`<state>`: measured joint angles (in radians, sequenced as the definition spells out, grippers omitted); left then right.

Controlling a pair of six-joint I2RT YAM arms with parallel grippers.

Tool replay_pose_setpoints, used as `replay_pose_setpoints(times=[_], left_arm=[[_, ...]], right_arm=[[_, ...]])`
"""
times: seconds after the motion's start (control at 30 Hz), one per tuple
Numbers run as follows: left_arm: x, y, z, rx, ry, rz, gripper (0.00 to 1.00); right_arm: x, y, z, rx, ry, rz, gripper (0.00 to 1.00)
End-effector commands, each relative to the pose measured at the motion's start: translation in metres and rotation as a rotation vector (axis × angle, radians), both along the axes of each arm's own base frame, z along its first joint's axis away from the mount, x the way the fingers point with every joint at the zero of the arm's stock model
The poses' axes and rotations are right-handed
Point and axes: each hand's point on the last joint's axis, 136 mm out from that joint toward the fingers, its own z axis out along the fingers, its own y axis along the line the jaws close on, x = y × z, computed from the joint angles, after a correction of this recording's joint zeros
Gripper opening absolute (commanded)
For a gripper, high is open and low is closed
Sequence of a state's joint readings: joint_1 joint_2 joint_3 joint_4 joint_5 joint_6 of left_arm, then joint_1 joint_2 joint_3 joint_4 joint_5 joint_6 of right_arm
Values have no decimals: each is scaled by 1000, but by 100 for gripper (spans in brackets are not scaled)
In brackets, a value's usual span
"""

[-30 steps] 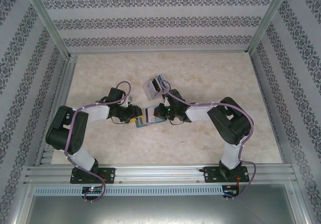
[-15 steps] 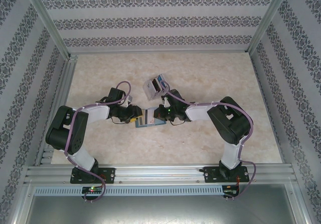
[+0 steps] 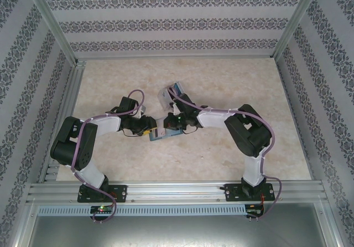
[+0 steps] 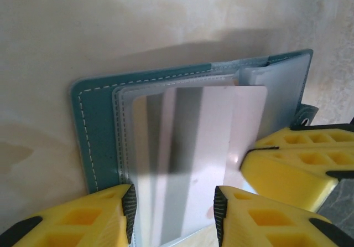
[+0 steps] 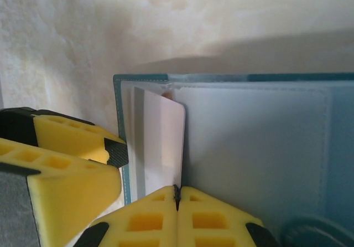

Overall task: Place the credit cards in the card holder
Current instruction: Insert the credit card into the card slot.

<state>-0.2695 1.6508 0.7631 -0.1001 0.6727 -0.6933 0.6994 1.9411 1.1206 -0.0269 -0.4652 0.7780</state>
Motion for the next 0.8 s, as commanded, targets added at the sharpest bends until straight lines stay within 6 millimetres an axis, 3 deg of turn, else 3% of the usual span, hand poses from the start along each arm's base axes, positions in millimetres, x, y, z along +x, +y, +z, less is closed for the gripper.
replay_pose_setpoints(times=[0.0, 0.23, 0.6, 0.77], left_arm=[[-6, -2, -5, 10, 13, -8, 44], [-4, -3, -1, 10, 6, -12, 44], [14, 44, 48, 198, -163, 133, 47], [37, 49, 59, 213, -198, 148, 47]], right_arm=[[-12, 4, -18, -97, 18, 53, 0], [-14, 16, -30, -118, 19, 84, 0], [-6, 1, 0, -105, -48, 61, 15], [-8, 1, 15, -84, -66, 73, 24]])
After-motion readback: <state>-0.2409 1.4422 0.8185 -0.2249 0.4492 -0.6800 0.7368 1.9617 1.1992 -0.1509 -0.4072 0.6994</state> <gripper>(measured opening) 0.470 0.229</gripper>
